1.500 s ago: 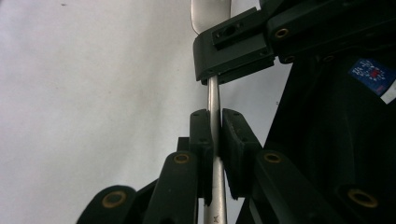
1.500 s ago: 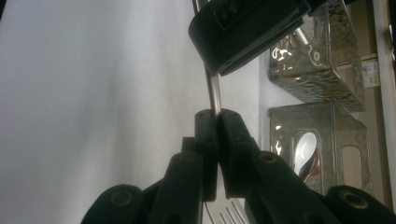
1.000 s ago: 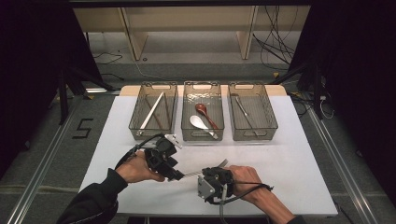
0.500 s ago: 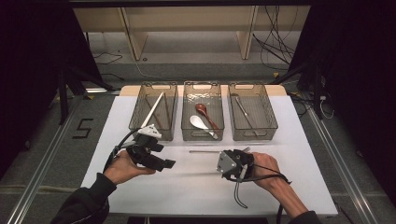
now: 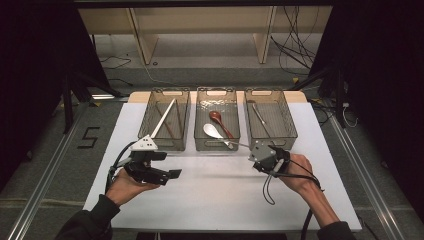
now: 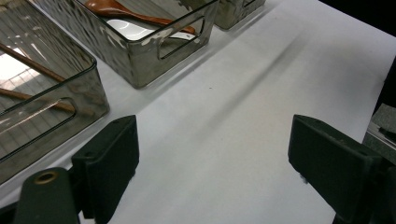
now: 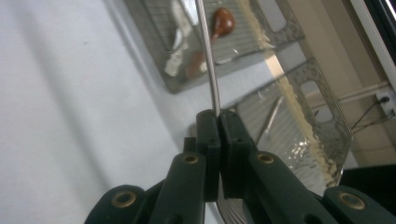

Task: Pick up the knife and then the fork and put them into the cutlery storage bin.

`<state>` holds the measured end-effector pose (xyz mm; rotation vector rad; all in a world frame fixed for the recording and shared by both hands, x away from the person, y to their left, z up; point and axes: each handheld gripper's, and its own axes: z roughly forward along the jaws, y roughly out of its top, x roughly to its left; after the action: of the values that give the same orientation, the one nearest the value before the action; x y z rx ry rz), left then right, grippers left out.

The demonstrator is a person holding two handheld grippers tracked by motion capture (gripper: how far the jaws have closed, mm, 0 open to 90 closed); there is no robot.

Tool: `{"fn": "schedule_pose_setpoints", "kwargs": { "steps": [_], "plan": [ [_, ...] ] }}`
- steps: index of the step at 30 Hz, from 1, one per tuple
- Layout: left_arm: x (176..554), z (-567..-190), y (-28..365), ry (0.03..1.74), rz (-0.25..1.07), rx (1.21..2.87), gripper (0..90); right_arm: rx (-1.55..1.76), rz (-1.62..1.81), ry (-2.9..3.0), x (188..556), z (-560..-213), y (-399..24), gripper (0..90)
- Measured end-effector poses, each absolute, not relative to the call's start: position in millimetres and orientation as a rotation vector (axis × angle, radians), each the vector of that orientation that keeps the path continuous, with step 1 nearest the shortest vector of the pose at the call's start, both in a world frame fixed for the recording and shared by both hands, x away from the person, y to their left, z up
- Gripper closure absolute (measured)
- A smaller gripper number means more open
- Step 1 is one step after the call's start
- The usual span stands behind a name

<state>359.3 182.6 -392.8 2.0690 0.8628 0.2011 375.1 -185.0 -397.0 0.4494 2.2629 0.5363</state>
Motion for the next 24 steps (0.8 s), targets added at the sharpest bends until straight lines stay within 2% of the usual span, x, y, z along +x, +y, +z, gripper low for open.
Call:
{"fn": "schedule_pose_setpoints", "kwargs": {
  "steps": [11, 24],
  "plan": [
    [350, -394, 191, 0.868, 0.261, 2.032, 15.9, 0.775, 0.595, 2.21, 422, -375, -219, 88.7],
    [342, -395, 190, 0.853, 0.273, 2.032, 15.9, 1.085, 0.59, 2.216, 484, -377, -232, 88.6]
  ]
}}
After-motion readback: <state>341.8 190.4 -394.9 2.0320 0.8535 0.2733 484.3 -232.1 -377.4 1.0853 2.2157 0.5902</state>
